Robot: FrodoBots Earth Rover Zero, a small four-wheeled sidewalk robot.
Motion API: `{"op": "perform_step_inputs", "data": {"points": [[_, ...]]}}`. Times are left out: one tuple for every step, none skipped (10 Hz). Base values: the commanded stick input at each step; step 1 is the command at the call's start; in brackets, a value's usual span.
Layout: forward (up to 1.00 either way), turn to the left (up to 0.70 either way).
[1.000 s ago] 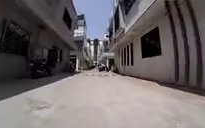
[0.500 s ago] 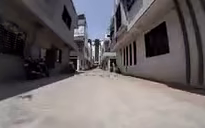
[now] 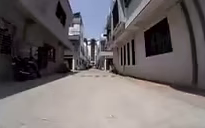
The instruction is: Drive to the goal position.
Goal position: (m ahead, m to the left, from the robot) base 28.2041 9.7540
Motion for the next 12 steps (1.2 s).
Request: {"op": "perform_step_inputs", "data": {"points": [[0.85, 0.00], [0.85, 0.00], [0.85, 0.00], [0.85, 0.00], [0.85, 0.00], [0.85, 0.00], [0.85, 0.00], [0.85, 0.00], [0.85, 0.00], [0.85, 0.00], [0.85, 0.00], [0.85, 0.00]]}}
